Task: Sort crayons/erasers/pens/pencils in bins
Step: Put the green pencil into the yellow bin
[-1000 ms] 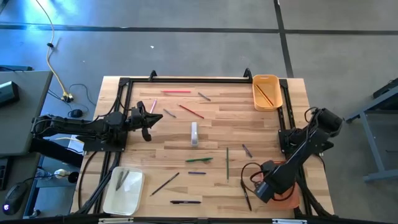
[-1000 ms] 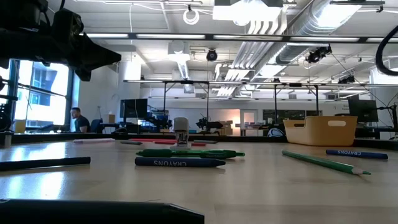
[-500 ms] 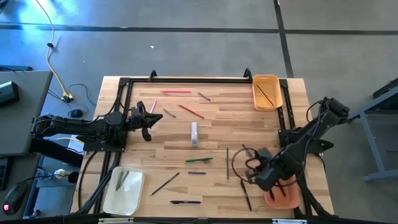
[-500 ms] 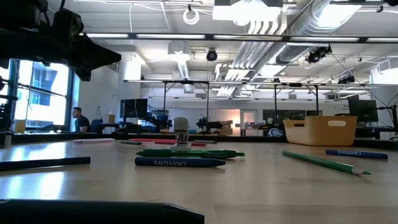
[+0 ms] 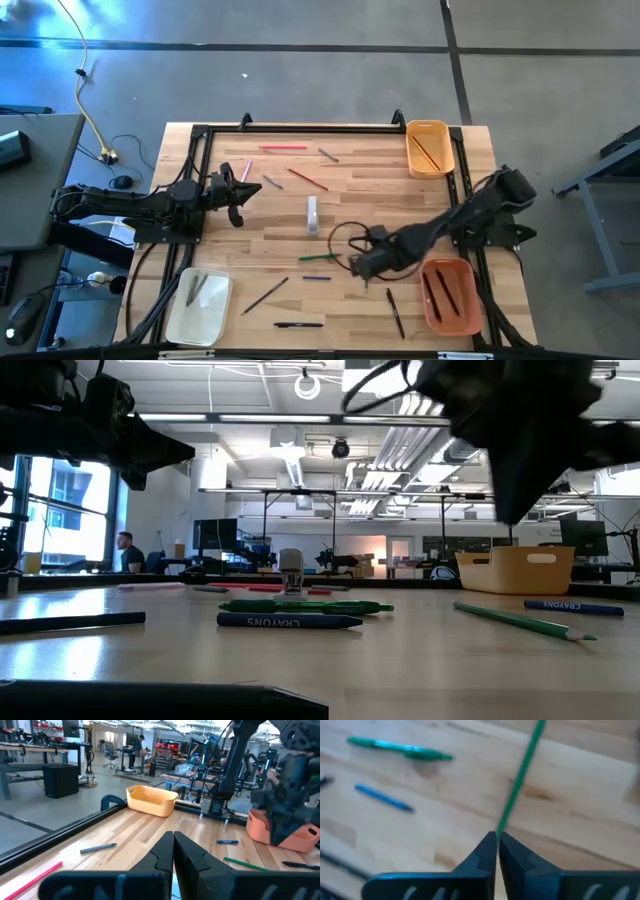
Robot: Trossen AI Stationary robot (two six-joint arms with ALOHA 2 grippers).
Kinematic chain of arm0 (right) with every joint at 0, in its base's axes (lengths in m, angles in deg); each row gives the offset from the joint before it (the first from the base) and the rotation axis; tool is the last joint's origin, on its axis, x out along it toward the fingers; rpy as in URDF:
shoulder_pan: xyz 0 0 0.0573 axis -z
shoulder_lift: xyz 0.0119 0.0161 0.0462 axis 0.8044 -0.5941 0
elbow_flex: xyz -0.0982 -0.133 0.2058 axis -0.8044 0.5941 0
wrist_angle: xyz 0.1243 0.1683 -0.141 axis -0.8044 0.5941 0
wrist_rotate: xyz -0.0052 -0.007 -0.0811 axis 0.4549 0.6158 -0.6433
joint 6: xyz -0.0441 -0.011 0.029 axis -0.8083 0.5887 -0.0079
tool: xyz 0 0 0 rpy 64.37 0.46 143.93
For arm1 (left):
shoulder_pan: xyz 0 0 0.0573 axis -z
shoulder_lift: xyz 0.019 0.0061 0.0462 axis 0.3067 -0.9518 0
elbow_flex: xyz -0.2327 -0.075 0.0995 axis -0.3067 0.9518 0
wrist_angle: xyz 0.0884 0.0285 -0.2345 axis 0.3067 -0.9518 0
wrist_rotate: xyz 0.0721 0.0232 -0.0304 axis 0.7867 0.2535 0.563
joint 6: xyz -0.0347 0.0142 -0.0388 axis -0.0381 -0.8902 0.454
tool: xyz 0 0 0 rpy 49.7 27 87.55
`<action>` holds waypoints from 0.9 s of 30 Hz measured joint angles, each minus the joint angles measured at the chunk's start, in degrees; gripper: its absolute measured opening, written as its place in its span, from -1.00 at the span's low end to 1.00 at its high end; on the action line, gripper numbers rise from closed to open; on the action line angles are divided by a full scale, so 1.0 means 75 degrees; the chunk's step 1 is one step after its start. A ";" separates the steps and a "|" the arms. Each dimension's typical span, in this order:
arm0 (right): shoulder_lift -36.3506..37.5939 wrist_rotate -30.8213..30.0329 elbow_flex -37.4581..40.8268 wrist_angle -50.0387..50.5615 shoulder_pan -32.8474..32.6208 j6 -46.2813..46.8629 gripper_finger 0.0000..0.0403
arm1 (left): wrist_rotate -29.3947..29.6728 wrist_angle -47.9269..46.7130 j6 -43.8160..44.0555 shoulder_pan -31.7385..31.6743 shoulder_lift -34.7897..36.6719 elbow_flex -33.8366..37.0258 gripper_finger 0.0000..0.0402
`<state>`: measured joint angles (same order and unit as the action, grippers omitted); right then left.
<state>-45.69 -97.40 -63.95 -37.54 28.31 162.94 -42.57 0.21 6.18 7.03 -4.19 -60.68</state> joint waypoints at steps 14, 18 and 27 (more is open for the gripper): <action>-0.1208 0.0356 0.0003 -0.0293 0.0674 0.0020 -0.41 | 0.0000 0.0000 -0.0001 0.0000 -0.0001 -0.0002 -1.00; -0.1436 0.0359 0.0006 -0.0291 0.0730 0.0024 -0.45 | 0.0000 0.0000 0.0001 0.0000 0.0001 -0.0001 -1.00; -0.1652 0.0366 -0.0009 -0.0135 0.0779 0.0024 -0.78 | 0.0000 0.0000 0.0002 0.0000 -0.0001 -0.0003 -1.00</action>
<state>-58.07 -94.65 -64.02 -38.55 34.15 163.12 -42.57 0.21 6.19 7.03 -4.19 -60.70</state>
